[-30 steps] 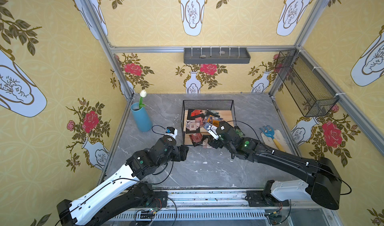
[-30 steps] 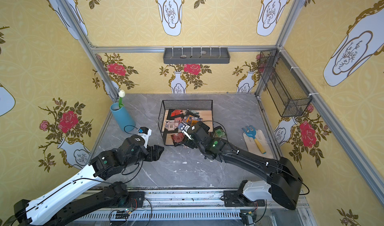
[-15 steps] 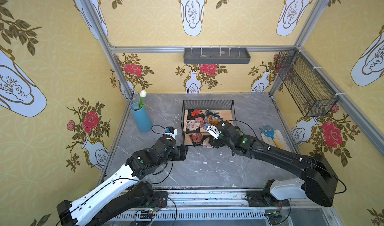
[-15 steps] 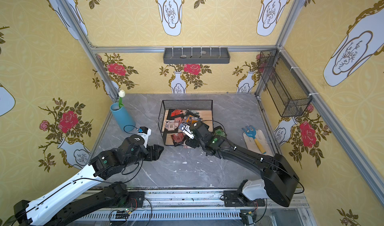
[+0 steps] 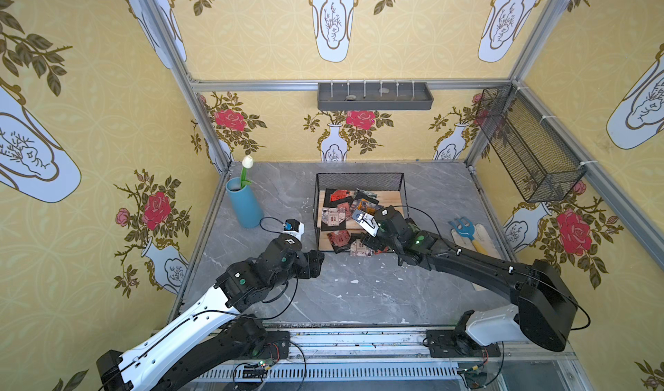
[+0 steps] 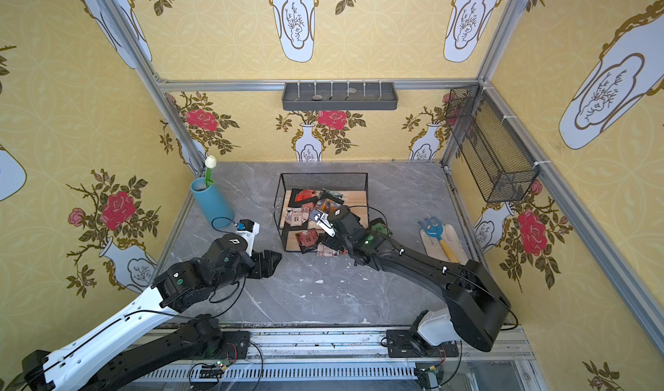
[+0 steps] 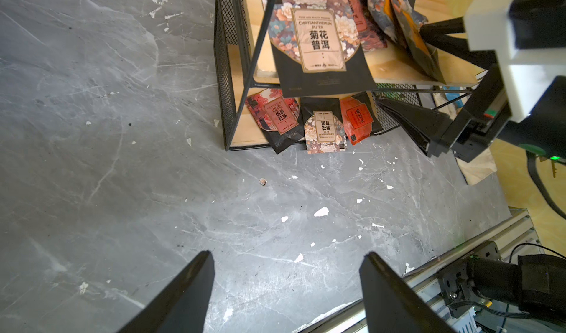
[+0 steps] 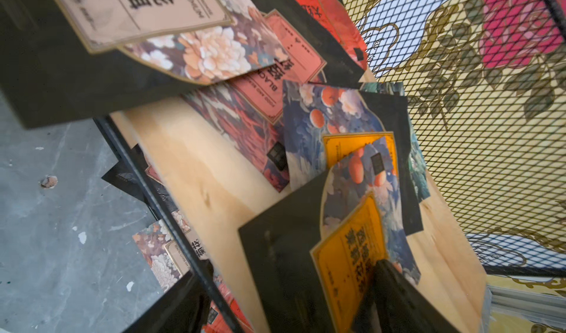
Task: Remove the tea bags from the shelf
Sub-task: Pick up the tea bag from the shelf.
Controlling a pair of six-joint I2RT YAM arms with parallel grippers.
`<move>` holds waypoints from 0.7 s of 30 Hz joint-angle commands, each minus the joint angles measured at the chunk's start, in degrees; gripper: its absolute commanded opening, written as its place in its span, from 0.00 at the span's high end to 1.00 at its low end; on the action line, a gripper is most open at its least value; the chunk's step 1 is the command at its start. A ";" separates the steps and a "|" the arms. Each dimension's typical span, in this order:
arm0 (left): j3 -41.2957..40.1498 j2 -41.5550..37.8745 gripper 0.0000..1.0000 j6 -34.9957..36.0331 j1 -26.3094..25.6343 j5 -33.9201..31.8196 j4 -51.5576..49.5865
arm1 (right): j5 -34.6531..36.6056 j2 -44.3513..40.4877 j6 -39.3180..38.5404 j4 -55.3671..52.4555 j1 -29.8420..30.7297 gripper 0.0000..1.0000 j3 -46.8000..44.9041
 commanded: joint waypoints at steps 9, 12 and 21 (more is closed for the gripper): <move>-0.71 -0.08 0.16 -0.12 0.22 0.87 1.55 | 0.43 -2.44 3.39 -4.40 1.31 0.39 0.33; -0.78 0.09 0.16 -0.21 0.34 0.98 1.68 | 0.47 -2.79 3.47 -5.10 1.30 0.49 0.43; -0.76 0.01 0.17 -0.64 0.33 1.16 1.69 | 0.22 -3.34 4.17 -7.52 1.52 0.63 1.94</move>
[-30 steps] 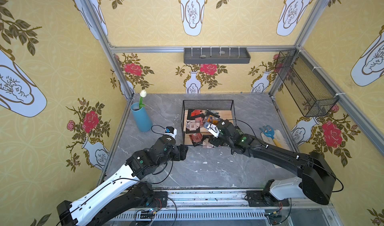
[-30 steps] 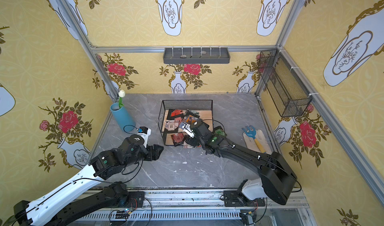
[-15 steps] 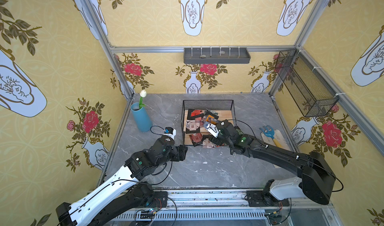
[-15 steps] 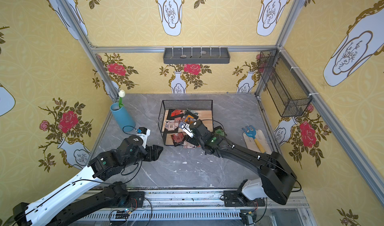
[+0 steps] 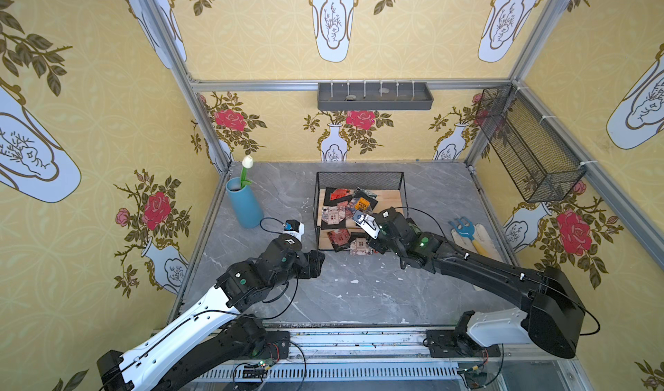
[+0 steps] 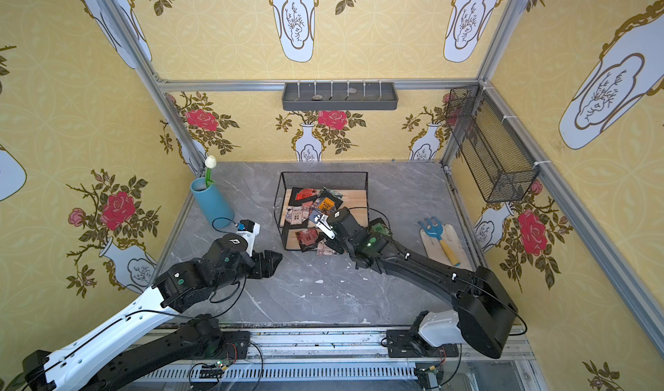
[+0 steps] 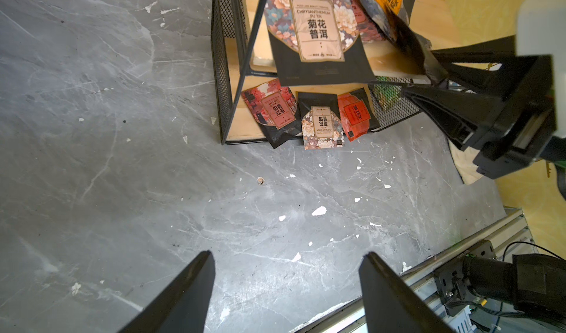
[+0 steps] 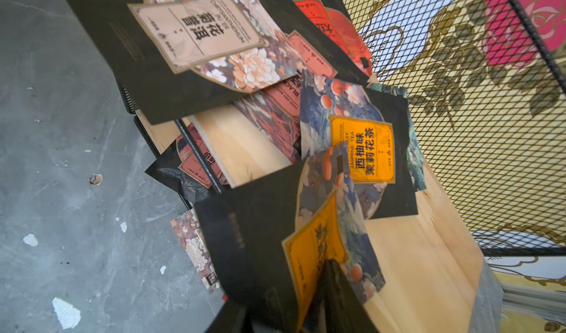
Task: Remove the tea bags from the shelf
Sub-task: Pick up the tea bag from the shelf.
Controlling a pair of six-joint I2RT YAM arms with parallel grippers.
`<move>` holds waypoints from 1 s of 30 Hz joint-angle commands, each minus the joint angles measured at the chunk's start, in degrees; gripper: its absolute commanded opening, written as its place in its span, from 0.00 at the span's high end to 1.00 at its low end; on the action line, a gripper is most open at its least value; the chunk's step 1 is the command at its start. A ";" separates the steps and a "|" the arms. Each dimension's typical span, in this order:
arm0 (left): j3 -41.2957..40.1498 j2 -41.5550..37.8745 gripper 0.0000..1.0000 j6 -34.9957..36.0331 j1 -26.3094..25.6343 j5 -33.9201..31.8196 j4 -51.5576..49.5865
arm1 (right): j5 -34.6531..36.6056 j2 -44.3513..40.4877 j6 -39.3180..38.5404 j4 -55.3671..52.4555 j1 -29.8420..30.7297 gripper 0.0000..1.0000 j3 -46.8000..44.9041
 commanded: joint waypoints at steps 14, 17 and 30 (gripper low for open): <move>-0.06 0.20 0.17 -0.43 0.04 0.79 1.41 | 3.16 -2.78 2.17 -4.55 1.88 0.82 2.29; 0.03 0.38 0.17 -0.44 0.04 0.96 1.65 | 4.36 -3.29 2.52 -4.62 2.02 0.87 2.82; 0.54 1.47 0.17 -0.26 0.04 2.31 2.78 | 12.58 -8.19 2.26 -5.59 6.52 0.90 4.08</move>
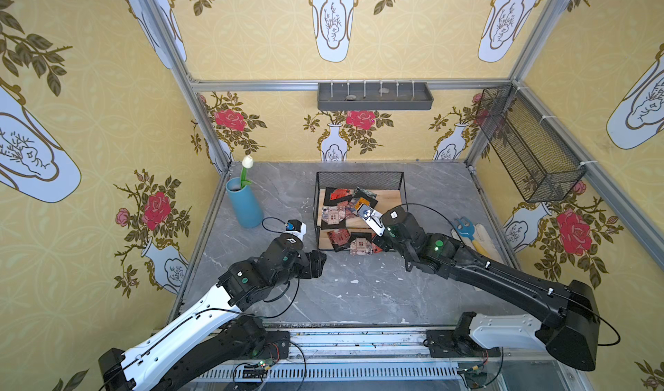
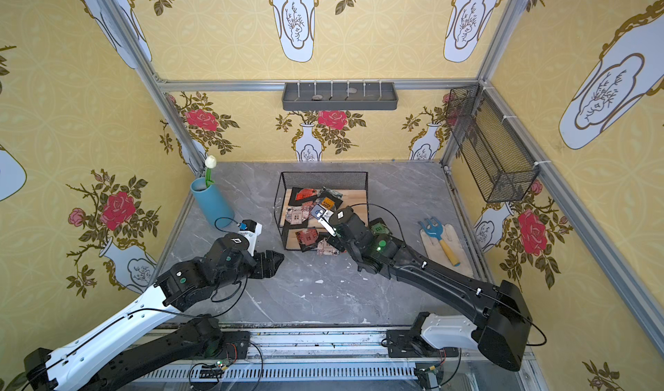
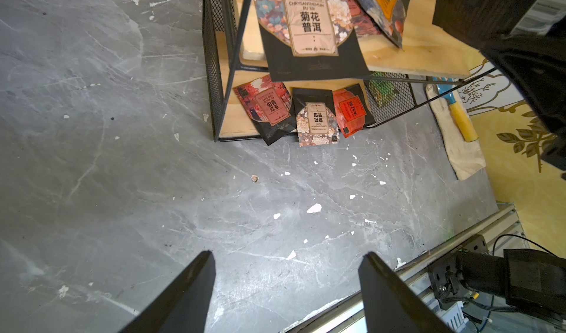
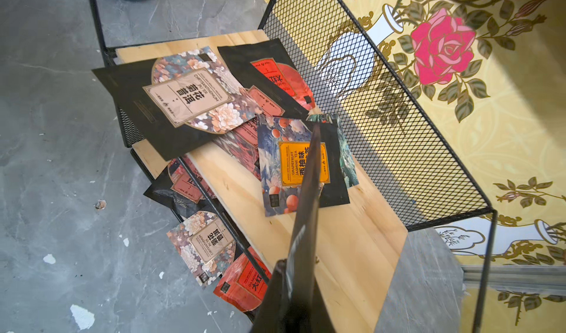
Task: Remove the tea bags from the shelf
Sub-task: Pick up the tea bag from the shelf, then place the tea bag at the center of the board.
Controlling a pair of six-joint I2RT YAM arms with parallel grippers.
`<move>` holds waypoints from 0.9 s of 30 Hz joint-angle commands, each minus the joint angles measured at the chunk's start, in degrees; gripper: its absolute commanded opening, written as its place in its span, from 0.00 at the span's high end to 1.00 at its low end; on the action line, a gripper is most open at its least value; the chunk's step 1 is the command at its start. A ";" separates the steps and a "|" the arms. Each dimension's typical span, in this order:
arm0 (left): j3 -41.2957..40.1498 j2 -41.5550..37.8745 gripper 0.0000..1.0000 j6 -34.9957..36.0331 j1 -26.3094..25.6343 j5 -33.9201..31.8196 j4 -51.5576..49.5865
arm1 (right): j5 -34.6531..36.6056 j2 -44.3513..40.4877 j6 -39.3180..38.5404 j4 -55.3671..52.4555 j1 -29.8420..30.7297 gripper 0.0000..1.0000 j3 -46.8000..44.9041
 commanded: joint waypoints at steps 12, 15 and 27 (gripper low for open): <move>1.98 3.89 0.17 1.39 -0.20 5.42 4.99 | 19.71 -7.82 7.34 -13.74 7.47 0.90 3.93; 2.19 4.88 0.17 1.67 -0.31 6.21 6.02 | 23.87 -8.82 11.94 -18.47 7.62 0.91 5.25; 2.73 8.59 0.17 2.26 -0.91 8.87 9.62 | 27.24 -10.99 26.02 -32.83 -2.03 0.92 10.12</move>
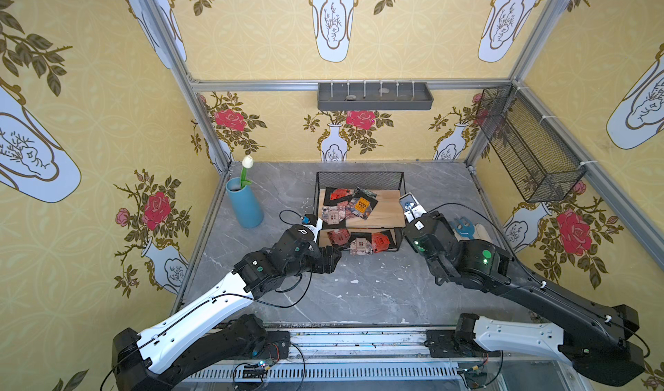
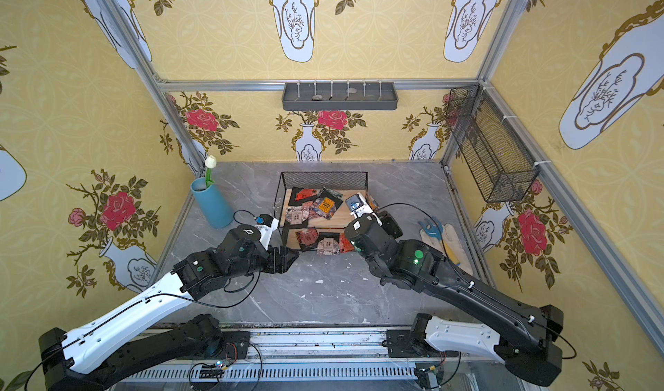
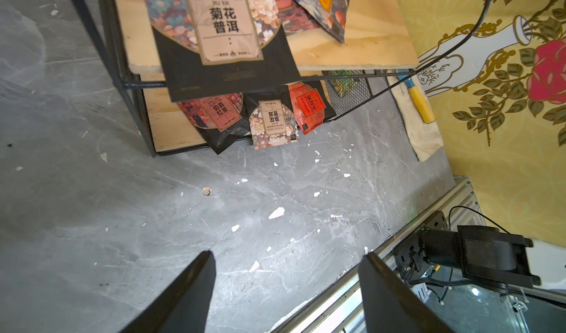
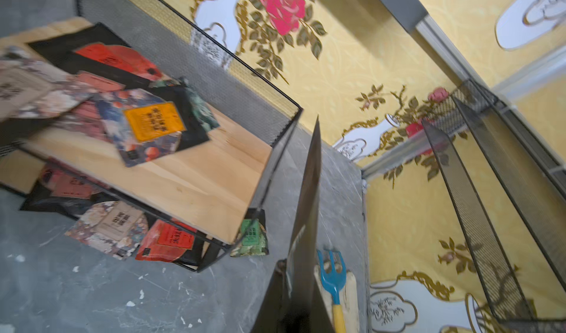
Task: Remove the tea bags from the shelf
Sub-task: Place the tea bag at the center of the board.
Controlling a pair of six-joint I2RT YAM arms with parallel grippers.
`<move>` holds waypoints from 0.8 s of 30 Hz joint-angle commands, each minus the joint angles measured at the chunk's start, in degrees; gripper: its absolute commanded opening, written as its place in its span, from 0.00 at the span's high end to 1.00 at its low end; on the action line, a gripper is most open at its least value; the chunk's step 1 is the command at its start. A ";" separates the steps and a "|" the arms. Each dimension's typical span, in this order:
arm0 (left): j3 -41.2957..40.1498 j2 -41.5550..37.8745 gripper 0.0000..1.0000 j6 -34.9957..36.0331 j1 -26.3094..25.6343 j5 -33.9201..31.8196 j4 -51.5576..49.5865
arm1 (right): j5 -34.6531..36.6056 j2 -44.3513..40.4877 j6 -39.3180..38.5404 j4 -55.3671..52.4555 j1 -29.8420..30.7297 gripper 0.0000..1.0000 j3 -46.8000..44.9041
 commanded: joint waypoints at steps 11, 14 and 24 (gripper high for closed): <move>-0.13 1.55 0.17 0.72 -0.44 2.42 3.75 | -17.55 4.21 7.25 -2.00 -29.61 0.91 0.24; -0.70 1.46 0.17 0.54 -0.44 2.42 4.16 | -22.14 6.34 7.53 -0.30 -36.26 0.91 -0.74; -1.95 1.37 0.17 0.11 -0.44 2.77 5.16 | -30.63 14.24 9.03 8.71 -44.96 0.91 -6.75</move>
